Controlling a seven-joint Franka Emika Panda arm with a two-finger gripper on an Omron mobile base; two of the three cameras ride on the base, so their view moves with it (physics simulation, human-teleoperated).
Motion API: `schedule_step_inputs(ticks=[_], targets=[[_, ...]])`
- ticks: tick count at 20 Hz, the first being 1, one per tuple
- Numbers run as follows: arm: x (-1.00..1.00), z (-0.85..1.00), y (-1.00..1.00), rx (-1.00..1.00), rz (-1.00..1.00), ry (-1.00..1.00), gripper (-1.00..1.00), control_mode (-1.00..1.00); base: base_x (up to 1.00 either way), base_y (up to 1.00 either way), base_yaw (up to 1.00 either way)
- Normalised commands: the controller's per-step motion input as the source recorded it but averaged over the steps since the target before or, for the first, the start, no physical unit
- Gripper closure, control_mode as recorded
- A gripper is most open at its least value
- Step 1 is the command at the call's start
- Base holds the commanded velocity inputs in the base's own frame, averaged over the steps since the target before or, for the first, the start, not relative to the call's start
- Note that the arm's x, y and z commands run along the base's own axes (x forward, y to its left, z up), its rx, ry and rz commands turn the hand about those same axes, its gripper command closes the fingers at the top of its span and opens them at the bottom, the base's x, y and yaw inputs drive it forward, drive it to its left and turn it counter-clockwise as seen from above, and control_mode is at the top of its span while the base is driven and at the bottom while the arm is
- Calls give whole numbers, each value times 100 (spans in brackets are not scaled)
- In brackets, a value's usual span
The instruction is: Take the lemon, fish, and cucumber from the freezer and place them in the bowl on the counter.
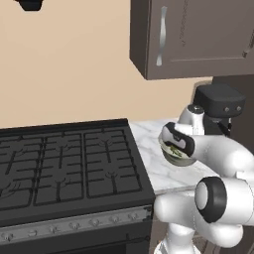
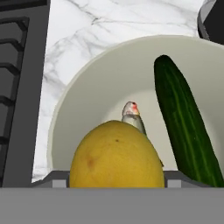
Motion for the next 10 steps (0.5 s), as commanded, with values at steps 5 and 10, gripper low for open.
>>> schedule_step_inputs(ticks=[5, 10], targets=[[14, -35, -4, 1, 0, 0, 100, -100, 0, 0, 0], [9, -27, -4, 1, 0, 0, 100, -100, 0, 0, 0]])
